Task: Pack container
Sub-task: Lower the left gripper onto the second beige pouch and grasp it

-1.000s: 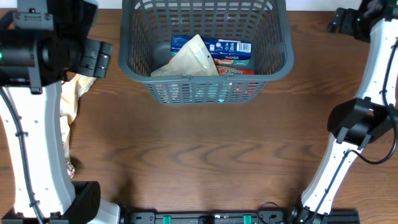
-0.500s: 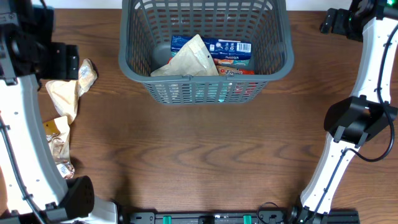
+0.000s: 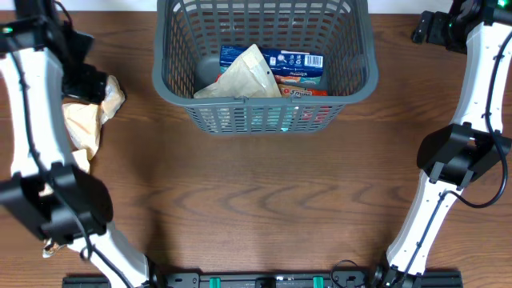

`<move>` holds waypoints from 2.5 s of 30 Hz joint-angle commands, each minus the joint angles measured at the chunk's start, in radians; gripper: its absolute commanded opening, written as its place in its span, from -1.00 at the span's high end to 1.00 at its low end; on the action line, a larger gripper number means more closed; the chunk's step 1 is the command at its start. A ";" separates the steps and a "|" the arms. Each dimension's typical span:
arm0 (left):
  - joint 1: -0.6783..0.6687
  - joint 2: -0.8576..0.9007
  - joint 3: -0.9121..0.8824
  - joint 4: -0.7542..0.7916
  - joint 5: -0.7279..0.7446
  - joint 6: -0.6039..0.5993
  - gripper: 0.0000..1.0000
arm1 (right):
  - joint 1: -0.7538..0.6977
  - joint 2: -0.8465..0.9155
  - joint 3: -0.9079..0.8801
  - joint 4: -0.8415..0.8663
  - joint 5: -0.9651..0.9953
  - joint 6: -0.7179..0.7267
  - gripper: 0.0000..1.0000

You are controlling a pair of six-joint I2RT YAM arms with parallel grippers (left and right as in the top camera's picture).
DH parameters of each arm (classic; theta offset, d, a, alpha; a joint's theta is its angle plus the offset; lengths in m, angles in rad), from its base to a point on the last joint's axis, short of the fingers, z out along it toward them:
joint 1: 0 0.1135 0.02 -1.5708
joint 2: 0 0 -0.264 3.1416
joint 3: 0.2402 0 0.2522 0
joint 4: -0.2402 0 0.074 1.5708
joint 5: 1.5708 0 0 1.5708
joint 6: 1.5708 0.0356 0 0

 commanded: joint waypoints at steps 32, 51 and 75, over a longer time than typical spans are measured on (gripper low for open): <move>0.112 0.325 -0.021 0.198 0.062 0.351 -0.88 | 0.035 0.013 -0.004 -0.008 -0.003 -0.018 -0.98; 0.112 0.426 -0.026 0.230 0.163 0.260 -0.82 | 0.044 0.013 -0.004 -0.027 -0.003 -0.026 -0.99; -0.042 0.031 -0.018 0.011 0.163 -0.099 0.49 | 0.046 0.013 -0.004 -0.034 -0.003 -0.026 -0.99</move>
